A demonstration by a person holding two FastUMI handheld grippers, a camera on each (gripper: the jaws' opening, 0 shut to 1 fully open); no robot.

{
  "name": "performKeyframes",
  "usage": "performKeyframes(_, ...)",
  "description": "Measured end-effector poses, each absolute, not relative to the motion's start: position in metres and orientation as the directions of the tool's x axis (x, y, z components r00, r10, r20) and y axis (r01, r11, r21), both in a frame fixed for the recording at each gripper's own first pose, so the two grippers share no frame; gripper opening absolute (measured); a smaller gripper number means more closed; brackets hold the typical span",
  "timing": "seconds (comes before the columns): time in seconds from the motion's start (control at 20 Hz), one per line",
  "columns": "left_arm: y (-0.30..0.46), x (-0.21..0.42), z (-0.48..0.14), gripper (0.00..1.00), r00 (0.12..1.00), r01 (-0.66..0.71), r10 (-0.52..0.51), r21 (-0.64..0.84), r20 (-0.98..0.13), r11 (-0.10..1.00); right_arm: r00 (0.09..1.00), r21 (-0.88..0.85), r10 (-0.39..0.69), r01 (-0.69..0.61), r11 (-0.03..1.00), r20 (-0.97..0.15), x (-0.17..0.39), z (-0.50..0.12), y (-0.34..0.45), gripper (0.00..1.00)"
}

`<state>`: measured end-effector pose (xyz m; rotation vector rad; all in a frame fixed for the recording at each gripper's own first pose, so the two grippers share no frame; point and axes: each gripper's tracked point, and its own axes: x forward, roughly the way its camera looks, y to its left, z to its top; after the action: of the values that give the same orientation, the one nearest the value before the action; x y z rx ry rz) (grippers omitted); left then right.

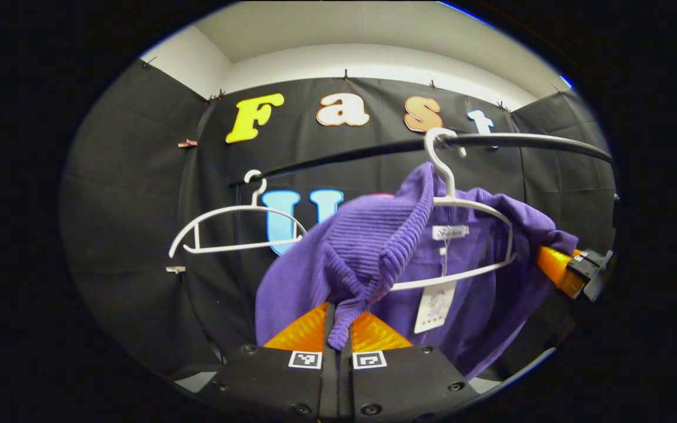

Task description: Grasp the clothes on the hanger with both hands and then place them into the laundry hamper below.

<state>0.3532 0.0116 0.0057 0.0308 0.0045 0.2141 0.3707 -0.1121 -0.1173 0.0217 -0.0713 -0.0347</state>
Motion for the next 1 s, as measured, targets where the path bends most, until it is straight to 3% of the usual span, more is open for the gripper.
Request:
performKeyframes(0.4,0.044,0.364,0.075,0.05,0.96,-0.266,0.256,0.083,0.117,0.96,0.968,-0.073,-0.161,0.178,0.981,0.194,0.386,-0.088,-0.143,0.05)
performKeyframes(0.75,0.069,0.396,0.073,0.05,0.96,-0.272,0.267,0.055,0.079,0.961,0.968,-0.097,-0.237,0.245,0.965,0.088,0.426,-0.147,-0.162,0.05)
performKeyframes(1.0,0.081,0.408,0.03,0.05,0.961,-0.274,0.275,0.03,-0.013,0.961,0.979,-0.104,-0.197,0.192,0.976,-0.042,0.435,-0.208,-0.15,0.04)
